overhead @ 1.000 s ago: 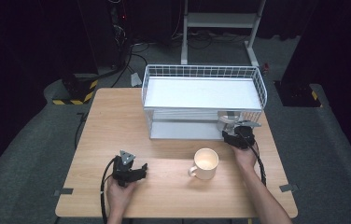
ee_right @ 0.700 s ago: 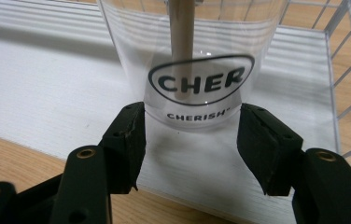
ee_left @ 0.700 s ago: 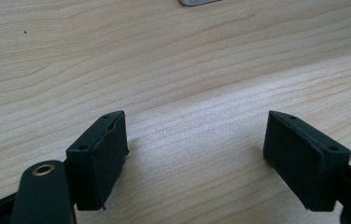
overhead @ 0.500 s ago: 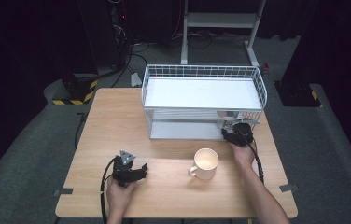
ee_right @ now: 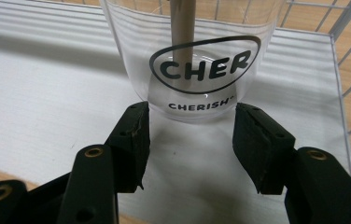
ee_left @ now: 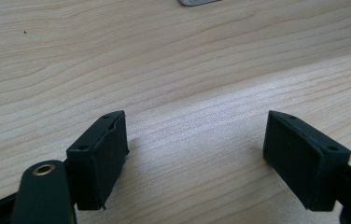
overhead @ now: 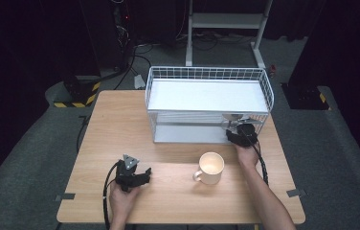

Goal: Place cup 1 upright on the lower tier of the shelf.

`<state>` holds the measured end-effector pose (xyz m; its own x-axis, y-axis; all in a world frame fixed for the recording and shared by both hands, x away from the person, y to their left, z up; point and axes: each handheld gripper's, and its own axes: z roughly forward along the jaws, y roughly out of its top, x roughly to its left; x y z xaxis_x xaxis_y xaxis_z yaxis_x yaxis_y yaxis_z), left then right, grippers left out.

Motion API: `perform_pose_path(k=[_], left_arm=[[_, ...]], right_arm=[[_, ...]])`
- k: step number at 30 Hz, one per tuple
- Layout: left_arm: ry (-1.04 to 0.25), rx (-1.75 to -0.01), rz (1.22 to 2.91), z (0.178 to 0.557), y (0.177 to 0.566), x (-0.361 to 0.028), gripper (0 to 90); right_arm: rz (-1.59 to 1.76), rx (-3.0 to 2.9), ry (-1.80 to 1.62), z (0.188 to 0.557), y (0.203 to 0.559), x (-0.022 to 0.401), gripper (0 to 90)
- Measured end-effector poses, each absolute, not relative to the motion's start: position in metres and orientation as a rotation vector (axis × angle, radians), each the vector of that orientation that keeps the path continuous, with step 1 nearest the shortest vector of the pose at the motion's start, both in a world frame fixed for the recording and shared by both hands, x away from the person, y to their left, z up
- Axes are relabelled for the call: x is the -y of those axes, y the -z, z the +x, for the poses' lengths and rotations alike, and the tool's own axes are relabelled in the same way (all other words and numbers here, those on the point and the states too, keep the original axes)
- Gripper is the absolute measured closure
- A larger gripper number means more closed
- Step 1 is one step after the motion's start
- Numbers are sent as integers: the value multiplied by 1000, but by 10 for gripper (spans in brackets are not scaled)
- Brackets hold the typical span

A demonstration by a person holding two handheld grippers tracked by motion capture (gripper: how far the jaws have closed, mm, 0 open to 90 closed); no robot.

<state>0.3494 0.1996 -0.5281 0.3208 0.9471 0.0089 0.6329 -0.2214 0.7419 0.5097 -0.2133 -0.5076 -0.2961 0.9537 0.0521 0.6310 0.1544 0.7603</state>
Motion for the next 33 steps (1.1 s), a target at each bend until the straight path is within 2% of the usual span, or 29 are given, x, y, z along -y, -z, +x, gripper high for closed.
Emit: perform_pose_path(k=[16, 24, 33], left_arm=[[-628, -1391, 1948, 349, 528, -200, 221], [-628, -1391, 1948, 349, 528, -200, 222], [-628, -1391, 1947, 349, 528, -200, 222]], right_arm=[[1504, -1998, -912, 518, 506, 208, 477], [1473, -2004, -954, 516, 503, 210, 390], [1488, -2002, -971, 509, 503, 217, 352]])
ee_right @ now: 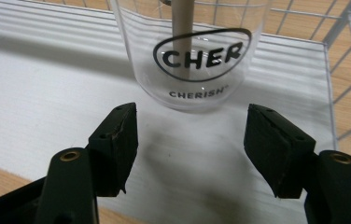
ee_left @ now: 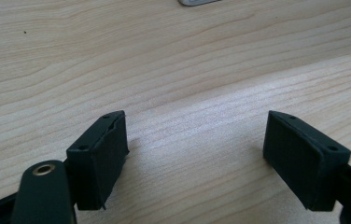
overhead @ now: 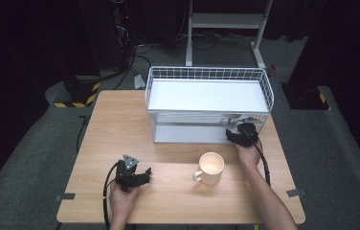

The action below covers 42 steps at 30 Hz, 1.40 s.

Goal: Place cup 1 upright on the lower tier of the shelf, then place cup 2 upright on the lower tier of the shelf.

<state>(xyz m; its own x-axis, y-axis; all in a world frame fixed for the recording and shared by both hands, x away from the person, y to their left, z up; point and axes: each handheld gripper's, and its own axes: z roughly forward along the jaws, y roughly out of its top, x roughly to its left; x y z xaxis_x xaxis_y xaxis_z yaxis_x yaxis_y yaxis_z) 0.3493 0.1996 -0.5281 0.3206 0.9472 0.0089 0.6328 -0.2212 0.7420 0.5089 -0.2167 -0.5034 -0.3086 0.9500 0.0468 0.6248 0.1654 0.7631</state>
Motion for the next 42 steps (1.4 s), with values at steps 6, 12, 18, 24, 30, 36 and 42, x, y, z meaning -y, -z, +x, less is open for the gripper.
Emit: perform_pose_path(k=[6, 12, 18, 24, 30, 36, 42], left_arm=[[-626, -1393, 1948, 349, 528, -200, 222], [-628, -1397, 1939, 349, 528, -199, 222], [-627, -1397, 1938, 349, 528, -199, 221], [-628, -1397, 1938, 349, 528, -199, 221], [-627, -1397, 1939, 349, 528, -199, 221], [-630, -1398, 1936, 349, 528, -199, 221], [-630, -1398, 1936, 349, 528, -199, 221]], right_arm=[[1470, -2026, -967, 501, 501, 220, 331], [1444, -2003, -1012, 485, 500, 224, 329], [1423, -2001, -1032, 467, 503, 230, 327], [1395, -2011, -1025, 453, 505, 233, 322], [1376, -2024, -1007, 438, 508, 235, 324], [1374, -2041, -1002, 420, 513, 242, 330], [1373, -2049, -998, 408, 516, 247, 325]])
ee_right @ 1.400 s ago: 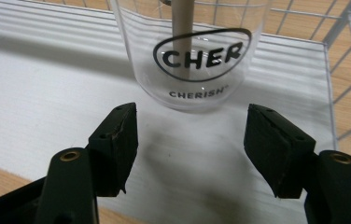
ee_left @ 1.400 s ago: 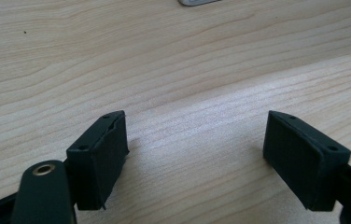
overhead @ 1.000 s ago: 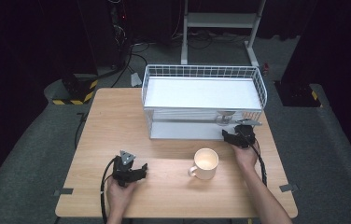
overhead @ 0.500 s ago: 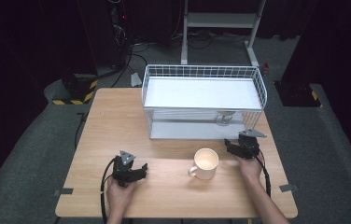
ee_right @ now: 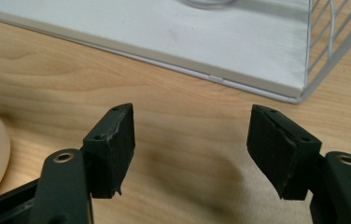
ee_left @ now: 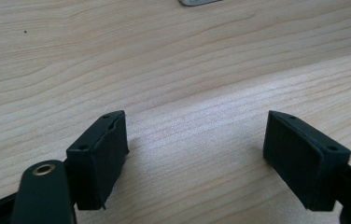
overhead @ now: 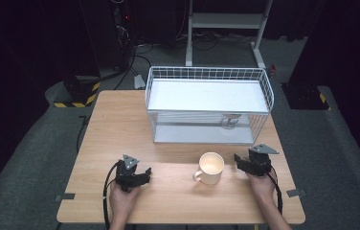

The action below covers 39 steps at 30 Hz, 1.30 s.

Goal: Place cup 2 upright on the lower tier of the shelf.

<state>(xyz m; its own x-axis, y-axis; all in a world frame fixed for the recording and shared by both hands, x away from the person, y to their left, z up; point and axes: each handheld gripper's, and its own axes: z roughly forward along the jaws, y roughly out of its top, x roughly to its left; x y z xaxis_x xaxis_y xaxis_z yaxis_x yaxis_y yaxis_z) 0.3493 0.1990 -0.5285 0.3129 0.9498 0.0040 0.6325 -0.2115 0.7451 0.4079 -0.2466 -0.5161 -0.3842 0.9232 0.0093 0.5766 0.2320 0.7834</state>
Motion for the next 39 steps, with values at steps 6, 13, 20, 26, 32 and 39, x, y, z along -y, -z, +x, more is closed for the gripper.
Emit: perform_pose_path(k=[6, 13, 20, 26, 32, 39], left_arm=[[-630, -1398, 1936, 349, 528, -199, 221], [-629, -1399, 1937, 349, 528, -199, 221], [-629, -1399, 1938, 349, 528, -199, 221], [-628, -1399, 1939, 349, 528, -199, 221], [-628, -1399, 1939, 349, 528, -199, 221], [-630, -1399, 1937, 349, 528, -199, 221]], right_arm=[[1371, -2053, -1011, 399, 520, 249, 315], [1349, -2077, -1013, 385, 521, 248, 305], [1317, -2089, -1024, 373, 521, 249, 295], [1323, -2114, -1046, 364, 520, 250, 286], [1327, -2139, -1078, 353, 519, 249, 243], [1305, -2161, -1113, 342, 520, 247, 194]])
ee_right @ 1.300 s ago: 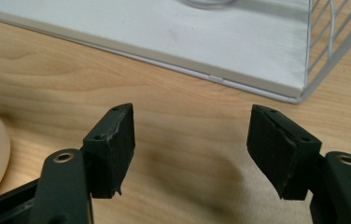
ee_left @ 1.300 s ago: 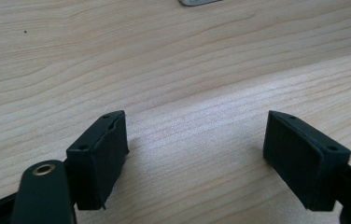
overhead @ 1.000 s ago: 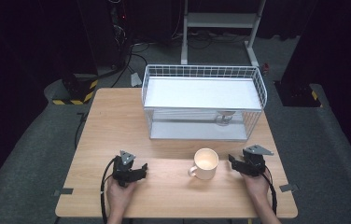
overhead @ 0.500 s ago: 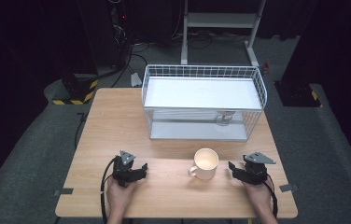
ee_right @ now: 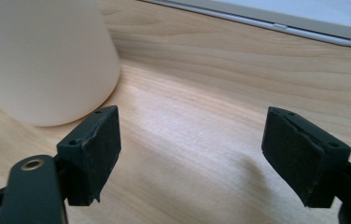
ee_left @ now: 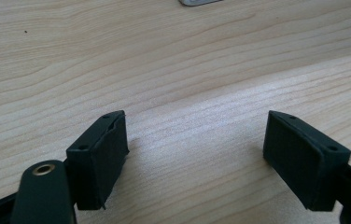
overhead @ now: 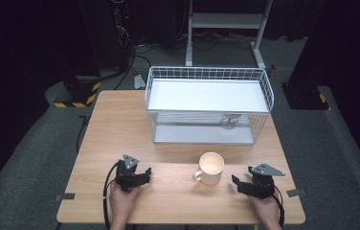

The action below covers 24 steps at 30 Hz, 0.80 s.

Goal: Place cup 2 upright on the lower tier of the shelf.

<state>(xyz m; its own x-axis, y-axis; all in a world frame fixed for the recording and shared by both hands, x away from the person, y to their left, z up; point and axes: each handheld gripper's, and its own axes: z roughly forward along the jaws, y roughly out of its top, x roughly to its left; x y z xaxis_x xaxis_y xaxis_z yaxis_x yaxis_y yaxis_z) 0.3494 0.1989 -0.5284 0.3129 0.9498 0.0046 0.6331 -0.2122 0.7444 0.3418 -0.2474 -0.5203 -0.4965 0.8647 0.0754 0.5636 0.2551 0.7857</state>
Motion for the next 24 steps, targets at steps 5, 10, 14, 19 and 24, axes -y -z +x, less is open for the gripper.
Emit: perform_pose_path(k=[5, 10, 14, 19, 24], left_arm=[[-629, -1399, 1938, 349, 528, -199, 221], [-628, -1399, 1939, 349, 528, -199, 221], [-628, -1399, 1939, 349, 528, -199, 221], [-631, -1400, 1936, 349, 528, -199, 221], [-628, -1398, 1939, 349, 528, -199, 221]], right_arm=[[1290, -2182, -1126, 335, 521, 243, 170], [1247, -2197, -1155, 331, 519, 237, 148], [1210, -2206, -1192, 328, 515, 231, 137], [1178, -2219, -1222, 324, 511, 222, 132], [1136, -2236, -1246, 325, 507, 214, 126]])
